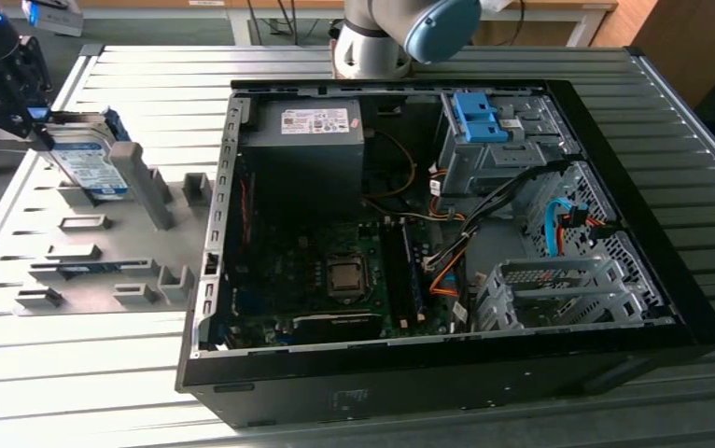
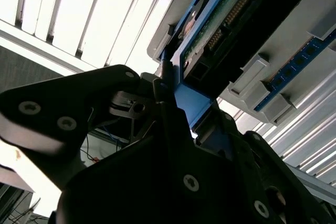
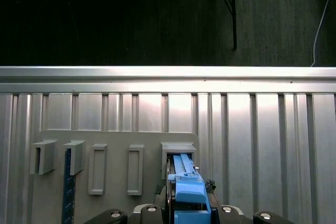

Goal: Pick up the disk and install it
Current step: 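Pick up the disk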

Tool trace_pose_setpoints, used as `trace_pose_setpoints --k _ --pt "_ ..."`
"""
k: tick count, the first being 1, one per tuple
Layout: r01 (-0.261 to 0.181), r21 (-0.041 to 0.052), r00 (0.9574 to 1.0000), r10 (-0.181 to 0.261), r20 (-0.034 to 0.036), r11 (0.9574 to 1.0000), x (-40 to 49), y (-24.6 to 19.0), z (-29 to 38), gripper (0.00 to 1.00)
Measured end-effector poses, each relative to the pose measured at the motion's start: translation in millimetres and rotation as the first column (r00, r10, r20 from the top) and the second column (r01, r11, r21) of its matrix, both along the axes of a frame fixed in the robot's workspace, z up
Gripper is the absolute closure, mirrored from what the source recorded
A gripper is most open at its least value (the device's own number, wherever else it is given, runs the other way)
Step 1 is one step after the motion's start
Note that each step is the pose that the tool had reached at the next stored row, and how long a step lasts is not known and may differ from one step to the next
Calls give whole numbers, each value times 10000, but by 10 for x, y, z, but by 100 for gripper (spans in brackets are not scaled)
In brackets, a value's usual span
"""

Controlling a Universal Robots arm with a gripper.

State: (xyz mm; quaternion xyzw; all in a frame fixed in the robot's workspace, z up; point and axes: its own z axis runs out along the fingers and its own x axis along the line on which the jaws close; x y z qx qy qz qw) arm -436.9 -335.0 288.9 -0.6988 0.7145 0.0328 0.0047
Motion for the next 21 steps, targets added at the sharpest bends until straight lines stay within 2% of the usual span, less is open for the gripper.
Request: trace_pose_setpoints --k 5,8,13,20,21 --pt "0 0 10000 0 -1 10000 -1 0 88 63" --pt "0 1 10000 0 1 10000 0 0 82 63" --pt "0 0 10000 0 -2 10000 -1 0 7 63" --pt "0 1 10000 0 1 10000 0 0 -1 62" --pt "0 1 10000 0 1 10000 0 0 -1 55"
